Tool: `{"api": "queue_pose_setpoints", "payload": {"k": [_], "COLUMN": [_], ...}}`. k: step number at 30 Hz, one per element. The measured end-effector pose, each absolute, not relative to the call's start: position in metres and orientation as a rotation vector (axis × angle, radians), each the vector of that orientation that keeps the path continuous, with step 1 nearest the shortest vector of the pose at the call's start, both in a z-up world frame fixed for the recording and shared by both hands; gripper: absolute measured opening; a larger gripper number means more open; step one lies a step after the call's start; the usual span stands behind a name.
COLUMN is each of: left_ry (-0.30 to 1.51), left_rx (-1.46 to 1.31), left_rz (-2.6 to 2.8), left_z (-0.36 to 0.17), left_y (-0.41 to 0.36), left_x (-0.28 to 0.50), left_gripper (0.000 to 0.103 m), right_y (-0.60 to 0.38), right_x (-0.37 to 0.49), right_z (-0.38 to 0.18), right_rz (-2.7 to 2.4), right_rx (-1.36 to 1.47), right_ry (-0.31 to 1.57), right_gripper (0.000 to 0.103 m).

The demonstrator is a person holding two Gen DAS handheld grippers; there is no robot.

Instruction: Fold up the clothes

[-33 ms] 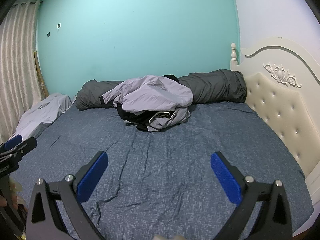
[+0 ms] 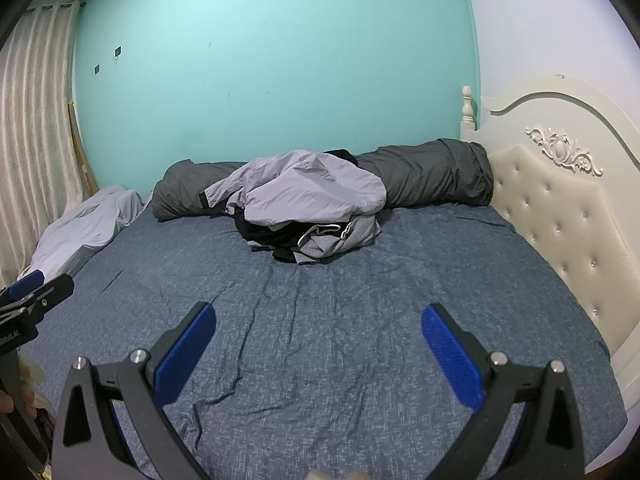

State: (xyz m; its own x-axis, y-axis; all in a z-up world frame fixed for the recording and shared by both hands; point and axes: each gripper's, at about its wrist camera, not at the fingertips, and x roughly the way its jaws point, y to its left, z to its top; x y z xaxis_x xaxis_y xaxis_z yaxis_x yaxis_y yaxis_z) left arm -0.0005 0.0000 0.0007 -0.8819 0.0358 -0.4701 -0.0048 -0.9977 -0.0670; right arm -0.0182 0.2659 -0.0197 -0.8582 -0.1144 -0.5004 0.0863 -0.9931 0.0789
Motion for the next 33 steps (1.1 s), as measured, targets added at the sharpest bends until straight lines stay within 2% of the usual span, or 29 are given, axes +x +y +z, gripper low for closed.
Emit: {"api": "queue_pose_setpoints", "payload": {"k": [33], "left_ry": [-0.099], "left_rx": [-0.753], "left_rz": [3.036], "left_z": [0.007], "left_y": [-0.005], "left_x": [-0.006], "left_gripper": [0.103], "right_y": [0.265], "right_x": [-0.021], "right_z": [-0.013], "right_rz": [-2.931], "right_rx": [0.807], "right_ry": [-0.075], "right_gripper": [0.103]}}
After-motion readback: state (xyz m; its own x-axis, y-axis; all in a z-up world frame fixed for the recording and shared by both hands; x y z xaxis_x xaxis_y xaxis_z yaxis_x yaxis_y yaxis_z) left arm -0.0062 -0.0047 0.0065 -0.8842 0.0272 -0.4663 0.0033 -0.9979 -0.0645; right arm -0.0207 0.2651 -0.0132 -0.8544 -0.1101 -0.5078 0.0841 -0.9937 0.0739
